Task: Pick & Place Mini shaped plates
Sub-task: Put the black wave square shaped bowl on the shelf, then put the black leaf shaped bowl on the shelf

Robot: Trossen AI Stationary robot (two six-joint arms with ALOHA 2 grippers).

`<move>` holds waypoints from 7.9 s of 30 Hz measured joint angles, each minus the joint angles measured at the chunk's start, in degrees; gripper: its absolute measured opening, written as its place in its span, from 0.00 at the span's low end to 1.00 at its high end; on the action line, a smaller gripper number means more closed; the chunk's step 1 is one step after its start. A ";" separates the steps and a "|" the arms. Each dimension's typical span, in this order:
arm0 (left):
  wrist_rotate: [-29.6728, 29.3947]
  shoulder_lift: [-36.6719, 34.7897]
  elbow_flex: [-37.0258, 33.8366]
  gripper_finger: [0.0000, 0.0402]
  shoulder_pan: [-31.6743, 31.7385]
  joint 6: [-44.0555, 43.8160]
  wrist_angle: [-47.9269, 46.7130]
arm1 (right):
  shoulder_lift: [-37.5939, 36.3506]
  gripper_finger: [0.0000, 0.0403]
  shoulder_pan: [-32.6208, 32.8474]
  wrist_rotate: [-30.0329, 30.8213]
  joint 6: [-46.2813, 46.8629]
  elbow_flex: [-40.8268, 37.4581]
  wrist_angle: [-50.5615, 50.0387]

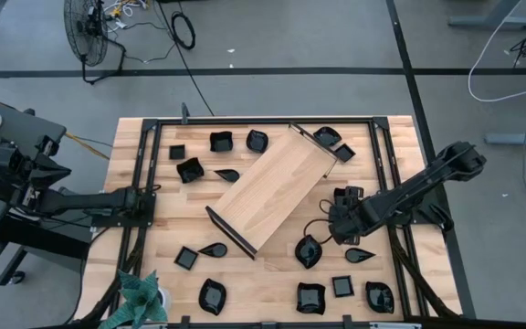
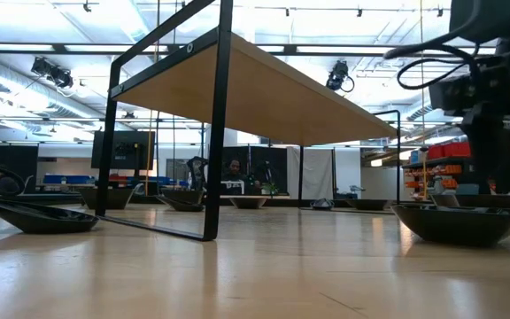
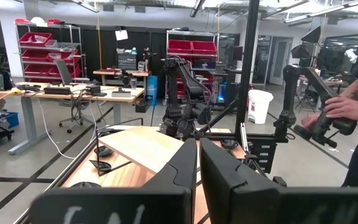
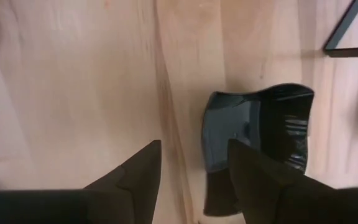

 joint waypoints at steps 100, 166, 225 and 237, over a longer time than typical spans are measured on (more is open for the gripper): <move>-0.01 0.00 0.00 0.06 0.02 0.00 0.00 | -5.80 0.00 -13.60 -3.09 -65.22 37.66 -16.25; -0.01 0.00 0.00 0.06 0.00 0.00 0.00 | -1.19 0.00 -42.19 -18.81 -108.48 25.77 1.02; 0.00 0.00 0.00 0.06 0.00 0.00 0.00 | -6.72 0.43 -41.78 -16.15 -103.18 25.81 1.18; 0.01 0.00 0.00 0.06 0.01 0.00 0.00 | -15.99 0.44 -43.12 -9.29 -90.12 25.81 -2.15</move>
